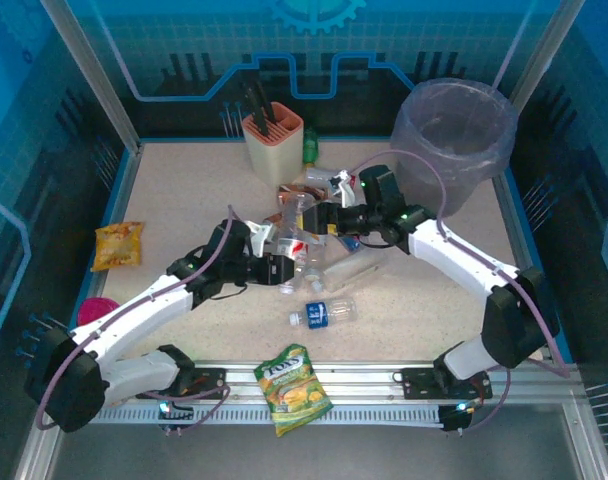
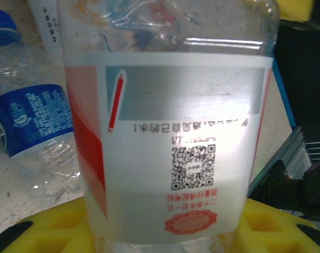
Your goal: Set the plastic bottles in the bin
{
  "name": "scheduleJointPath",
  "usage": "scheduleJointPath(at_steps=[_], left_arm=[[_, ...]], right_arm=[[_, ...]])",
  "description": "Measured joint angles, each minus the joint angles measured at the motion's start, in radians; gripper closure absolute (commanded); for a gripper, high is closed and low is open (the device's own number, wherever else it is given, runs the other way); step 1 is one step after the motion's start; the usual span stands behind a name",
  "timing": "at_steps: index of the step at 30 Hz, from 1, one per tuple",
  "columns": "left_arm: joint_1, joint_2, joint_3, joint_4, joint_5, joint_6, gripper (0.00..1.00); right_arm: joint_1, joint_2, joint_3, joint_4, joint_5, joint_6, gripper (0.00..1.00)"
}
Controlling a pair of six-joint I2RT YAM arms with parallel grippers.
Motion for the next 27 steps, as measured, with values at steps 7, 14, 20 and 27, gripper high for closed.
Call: scheduleJointPath(at_steps=[7, 14, 20, 27], left_arm=[[0.0, 0.022, 0.001, 0.018, 0.011, 0.0, 0.59], [-0.001, 0.03, 0.001, 0.026, 0.029, 0.0, 0.6], [-0.001, 0.031, 0.002, 0.039, 0.027, 0.0, 0.59], [-0.001, 0.031, 0.002, 0.04, 0.025, 0.002, 0.34]], right_arm=[[0.0, 0.076, 0.05, 0.016, 0.012, 0.008, 0.21], [0.0, 0.127, 0.089, 0.017, 0.051, 0.01, 0.24], [0.0, 0.145, 0.113, 0.01, 0.06, 0.008, 0.39], [0.0, 0.145, 0.115, 0.01, 0.063, 0.008, 0.52]])
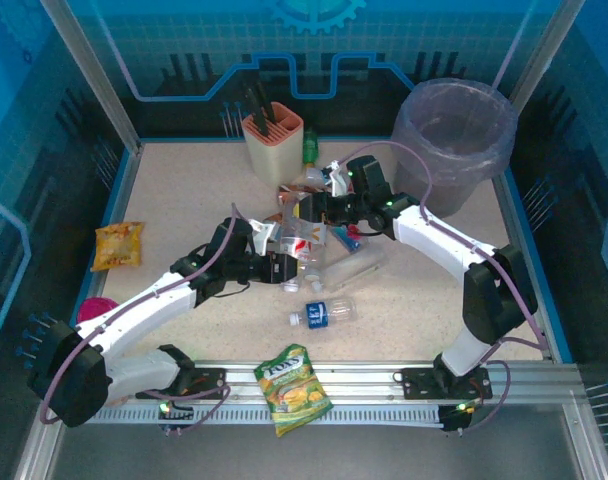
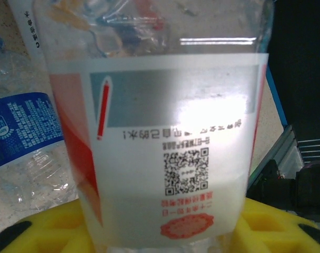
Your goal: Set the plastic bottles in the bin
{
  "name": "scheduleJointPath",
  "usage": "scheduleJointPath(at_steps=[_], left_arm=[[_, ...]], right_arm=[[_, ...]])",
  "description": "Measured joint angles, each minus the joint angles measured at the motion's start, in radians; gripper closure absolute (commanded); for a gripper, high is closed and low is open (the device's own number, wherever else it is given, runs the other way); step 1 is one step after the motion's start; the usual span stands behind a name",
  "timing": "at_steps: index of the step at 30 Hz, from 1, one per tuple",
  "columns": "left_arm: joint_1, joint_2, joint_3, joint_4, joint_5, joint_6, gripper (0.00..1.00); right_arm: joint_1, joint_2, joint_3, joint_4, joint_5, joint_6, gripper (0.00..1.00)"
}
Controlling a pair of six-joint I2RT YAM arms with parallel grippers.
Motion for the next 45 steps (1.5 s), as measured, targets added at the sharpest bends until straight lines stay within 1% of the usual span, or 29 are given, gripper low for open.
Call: scheduleJointPath(at_steps=[1, 3, 4, 6, 9, 12, 15, 20, 25, 27, 29, 33, 36, 40, 45], left_arm=[[0.0, -0.001, 0.0, -0.001, 0.0, 0.001, 0.3], [0.0, -0.005, 0.0, 0.002, 0.0, 0.0, 0.15], [0.0, -0.01, 0.0, 0.0, 0.002, 0.005, 0.1], [0.0, -0.029, 0.0, -0.005, -0.001, 0.003, 0.05], [0.0, -0.076, 0.0, -0.026, -0.016, 0.005, 0.02], [0.0, -0.128, 0.0, -0.053, -0.042, 0.007, 0.02], [0.0, -0.141, 0.0, -0.072, -0.063, 0.017, 0.02], [0.0, -0.108, 0.0, -0.081, -0.072, 0.022, 0.02], [0.0, -0.084, 0.0, -0.081, -0.072, 0.022, 0.02], [0.0, -0.081, 0.0, -0.082, -0.072, 0.022, 0.02], [0.0, -0.076, 0.001, -0.083, -0.073, 0.022, 0.02], [0.0, -0.046, 0.027, -0.107, -0.085, 0.022, 0.02], [0.0, -0.023, 0.052, -0.123, -0.095, 0.022, 0.02], [0.0, -0.008, 0.066, -0.126, -0.101, 0.022, 0.02], [0.0, -0.008, 0.066, -0.133, -0.108, 0.022, 0.02]], right_arm=[[0.0, 0.0, 0.001, 0.0, 0.002, -0.001, 0.52], [-0.001, 0.0, 0.002, 0.001, 0.01, -0.002, 0.52], [-0.002, 0.0, 0.003, 0.0, 0.015, -0.002, 0.52], [-0.007, 0.0, 0.014, -0.006, 0.027, -0.01, 0.53], [-0.027, -0.003, 0.066, -0.035, 0.057, -0.039, 0.53], [-0.077, -0.024, 0.142, -0.072, 0.083, -0.08, 0.55], [-0.172, -0.071, 0.225, -0.096, 0.091, -0.112, 0.58], [-0.381, -0.15, 0.378, -0.106, 0.154, -0.164, 0.6], [-0.581, -0.18, 0.476, -0.079, 0.195, -0.158, 0.61], [-0.645, -0.18, 0.5, -0.075, 0.227, -0.157, 0.67], [-0.687, -0.174, 0.526, -0.084, 0.285, -0.177, 0.7], [-0.695, -0.136, 0.59, -0.11, 0.393, -0.241, 0.7], [-0.693, -0.066, 0.677, -0.152, 0.472, -0.304, 0.7], [-0.677, 0.085, 0.848, -0.257, 0.579, -0.407, 0.7], [-0.646, 0.276, 1.069, -0.445, 0.645, -0.492, 0.69]])
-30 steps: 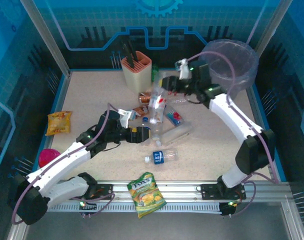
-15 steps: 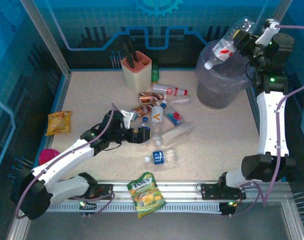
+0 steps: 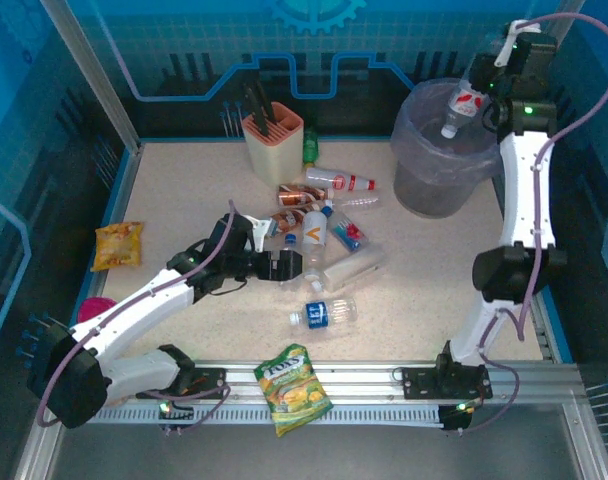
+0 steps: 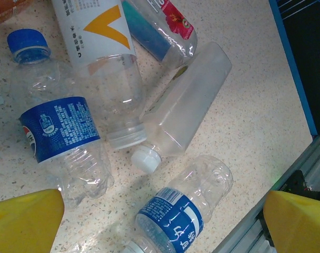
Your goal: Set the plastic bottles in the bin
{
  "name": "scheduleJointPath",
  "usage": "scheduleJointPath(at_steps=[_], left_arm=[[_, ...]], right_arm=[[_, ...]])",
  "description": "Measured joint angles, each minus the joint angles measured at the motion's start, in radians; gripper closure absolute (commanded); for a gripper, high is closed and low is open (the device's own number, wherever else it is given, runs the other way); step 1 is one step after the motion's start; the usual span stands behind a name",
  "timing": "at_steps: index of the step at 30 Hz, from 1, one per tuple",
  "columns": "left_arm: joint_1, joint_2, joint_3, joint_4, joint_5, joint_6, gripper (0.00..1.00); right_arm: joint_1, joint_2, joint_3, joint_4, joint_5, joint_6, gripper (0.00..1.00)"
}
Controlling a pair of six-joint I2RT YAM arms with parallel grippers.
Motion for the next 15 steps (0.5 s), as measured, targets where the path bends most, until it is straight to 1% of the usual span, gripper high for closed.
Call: scheduleJointPath(at_steps=[2, 5, 10, 13, 15], left_arm=[[0.0, 0.001, 0.0, -0.008, -0.006, 0.0, 0.02], [0.0, 0.013, 0.001, -0.025, -0.018, 0.0, 0.02], [0.0, 0.024, 0.001, -0.048, -0.028, 0.0, 0.02], [0.0, 0.025, 0.002, -0.05, -0.038, 0.0, 0.01], [0.0, 0.025, 0.002, -0.055, -0.04, 0.0, 0.01]], right_arm=[[0.008, 0.067, 0.064, -0.074, 0.0, -0.013, 0.68], [0.011, 0.137, 0.111, -0.161, -0.001, -0.012, 0.67], [0.011, 0.214, 0.109, -0.244, -0.006, 0.016, 0.67], [0.011, 0.239, 0.091, -0.267, -0.012, 0.042, 0.61], [0.011, 0.258, 0.091, -0.28, -0.013, 0.057, 0.53]])
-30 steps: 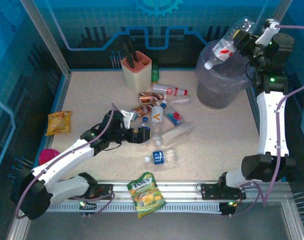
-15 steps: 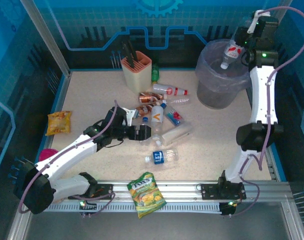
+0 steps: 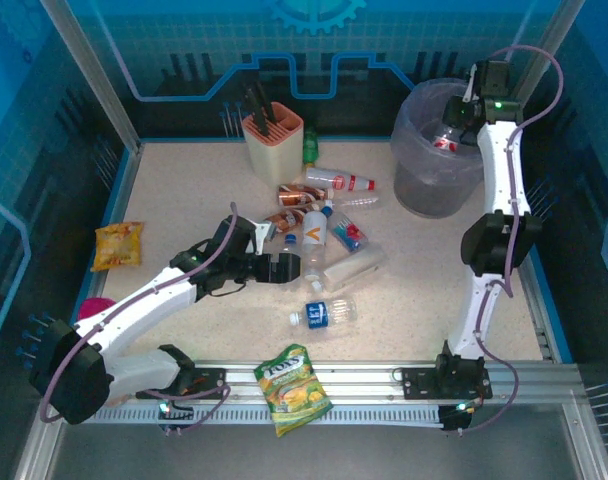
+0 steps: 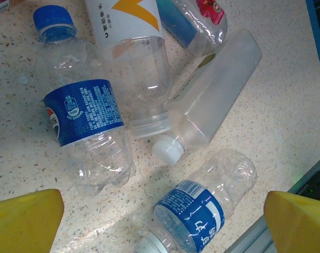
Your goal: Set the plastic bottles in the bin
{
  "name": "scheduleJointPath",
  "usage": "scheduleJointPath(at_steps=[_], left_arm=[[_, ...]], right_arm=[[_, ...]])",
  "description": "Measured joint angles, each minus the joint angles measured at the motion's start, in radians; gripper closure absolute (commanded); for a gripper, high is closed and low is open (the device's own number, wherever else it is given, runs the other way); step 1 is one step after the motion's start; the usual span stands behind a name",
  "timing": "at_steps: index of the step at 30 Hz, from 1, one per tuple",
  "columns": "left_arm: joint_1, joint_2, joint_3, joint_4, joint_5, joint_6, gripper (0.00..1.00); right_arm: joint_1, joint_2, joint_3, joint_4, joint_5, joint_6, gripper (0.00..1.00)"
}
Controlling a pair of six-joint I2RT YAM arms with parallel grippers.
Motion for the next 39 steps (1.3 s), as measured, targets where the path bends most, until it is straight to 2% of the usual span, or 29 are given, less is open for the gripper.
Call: scheduleJointPath(at_steps=[8, 17, 25, 31, 34, 39], left_arm=[[0.0, 0.0, 0.005, -0.01, -0.008, 0.0, 0.01], [0.0, 0.008, 0.019, -0.016, -0.023, 0.0, 0.01], [0.002, 0.008, 0.02, -0.016, -0.037, 0.0, 0.01], [0.029, 0.008, 0.02, -0.015, -0.041, -0.002, 0.01], [0.052, 0.008, 0.019, -0.014, -0.047, -0.01, 0.01], [0.097, -0.011, 0.004, -0.007, -0.056, -0.029, 0.01]], right_arm=[[0.0, 0.024, -0.016, -0.018, -0.007, 0.024, 0.22], [0.0, -0.063, -0.02, -0.018, -0.012, 0.013, 0.06], [0.0, -0.302, -0.11, 0.027, -0.027, 0.01, 0.04], [0.008, -0.471, -0.204, 0.088, -0.064, 0.011, 0.13], [0.052, -0.516, -0.227, 0.097, -0.079, -0.001, 0.16], [0.211, -0.542, -0.279, 0.104, -0.103, -0.025, 0.21]])
